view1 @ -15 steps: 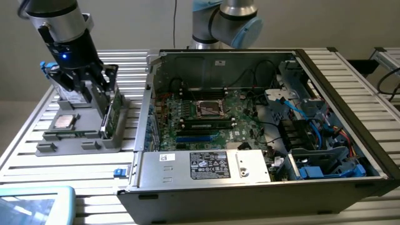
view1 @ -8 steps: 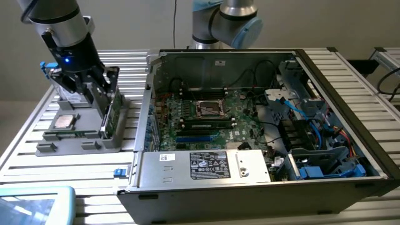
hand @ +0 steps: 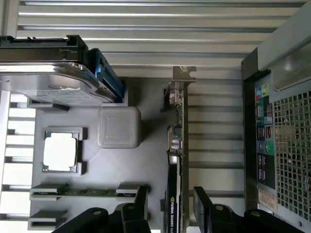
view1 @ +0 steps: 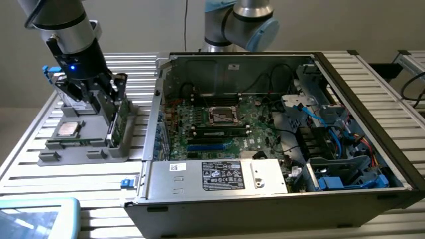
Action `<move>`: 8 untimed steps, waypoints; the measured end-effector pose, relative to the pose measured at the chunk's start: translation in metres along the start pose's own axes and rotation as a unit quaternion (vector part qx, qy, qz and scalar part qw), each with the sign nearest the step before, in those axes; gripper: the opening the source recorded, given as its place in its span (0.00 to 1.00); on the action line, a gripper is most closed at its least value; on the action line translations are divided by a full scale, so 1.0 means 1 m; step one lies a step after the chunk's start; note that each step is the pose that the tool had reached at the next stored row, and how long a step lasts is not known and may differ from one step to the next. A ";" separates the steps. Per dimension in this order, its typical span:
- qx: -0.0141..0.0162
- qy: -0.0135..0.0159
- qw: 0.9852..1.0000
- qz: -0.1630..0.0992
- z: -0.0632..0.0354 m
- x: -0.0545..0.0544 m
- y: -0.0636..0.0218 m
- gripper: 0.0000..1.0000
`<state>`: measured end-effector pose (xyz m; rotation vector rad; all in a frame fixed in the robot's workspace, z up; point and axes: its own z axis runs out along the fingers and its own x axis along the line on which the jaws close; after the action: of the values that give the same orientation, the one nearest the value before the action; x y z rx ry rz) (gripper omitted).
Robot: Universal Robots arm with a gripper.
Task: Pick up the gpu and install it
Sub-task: 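Pick up the gpu and move the gpu toward the slot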
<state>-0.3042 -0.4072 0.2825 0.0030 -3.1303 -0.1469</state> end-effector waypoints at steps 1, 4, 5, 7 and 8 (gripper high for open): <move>0.000 0.000 1.000 0.000 0.0015 0.000 -0.0001 0.50; -0.001 -0.001 1.000 0.000 0.0062 0.000 -0.0005 0.50; -0.002 -0.001 1.000 0.000 0.0078 0.000 -0.0007 0.50; -0.003 -0.001 1.000 0.000 0.0107 0.000 -0.0010 0.50; -0.004 -0.001 1.000 0.000 0.0123 0.000 -0.0012 0.50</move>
<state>-0.3039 -0.4072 0.2701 0.0033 -3.1319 -0.1583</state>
